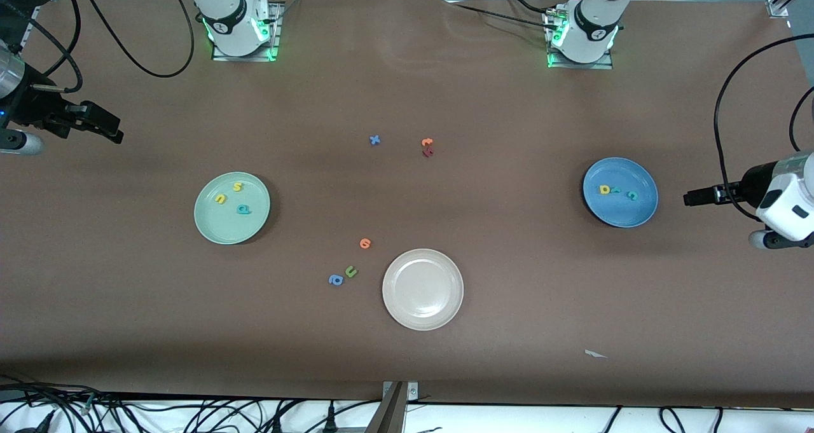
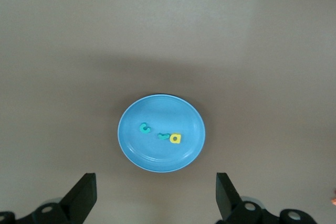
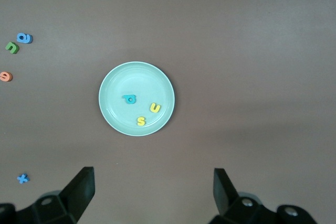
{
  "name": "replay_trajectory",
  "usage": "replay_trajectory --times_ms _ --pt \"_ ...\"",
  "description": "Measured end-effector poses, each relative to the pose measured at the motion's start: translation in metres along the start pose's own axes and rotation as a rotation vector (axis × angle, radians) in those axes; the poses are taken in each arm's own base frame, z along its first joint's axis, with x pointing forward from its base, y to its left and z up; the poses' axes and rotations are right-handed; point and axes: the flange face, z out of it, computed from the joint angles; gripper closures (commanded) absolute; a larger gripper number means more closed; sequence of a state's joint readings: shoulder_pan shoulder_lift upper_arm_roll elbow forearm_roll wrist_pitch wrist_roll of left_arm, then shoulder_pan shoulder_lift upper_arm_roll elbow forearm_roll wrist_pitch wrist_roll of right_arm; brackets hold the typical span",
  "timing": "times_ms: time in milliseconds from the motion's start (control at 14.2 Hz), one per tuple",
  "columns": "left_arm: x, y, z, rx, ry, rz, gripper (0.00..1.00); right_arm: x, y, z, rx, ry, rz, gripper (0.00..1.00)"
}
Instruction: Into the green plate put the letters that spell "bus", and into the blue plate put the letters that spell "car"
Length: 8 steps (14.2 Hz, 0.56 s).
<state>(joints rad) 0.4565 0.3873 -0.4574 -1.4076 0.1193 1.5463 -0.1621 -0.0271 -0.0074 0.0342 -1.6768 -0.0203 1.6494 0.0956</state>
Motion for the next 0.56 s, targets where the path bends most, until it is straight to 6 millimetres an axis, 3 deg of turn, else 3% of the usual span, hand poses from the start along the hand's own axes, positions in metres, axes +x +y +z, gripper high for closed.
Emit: replay_trajectory --times_ms 353,565 --pt "-0.018 0.045 -0.028 -0.024 0.083 -0.036 0.0 0.0 0.002 0.0 0.0 -0.004 0.004 0.0" --pt "-0.033 0.06 -0.025 -0.034 0.17 -0.021 0.0 0.0 0.003 0.0 0.0 -0.005 0.006 0.0"
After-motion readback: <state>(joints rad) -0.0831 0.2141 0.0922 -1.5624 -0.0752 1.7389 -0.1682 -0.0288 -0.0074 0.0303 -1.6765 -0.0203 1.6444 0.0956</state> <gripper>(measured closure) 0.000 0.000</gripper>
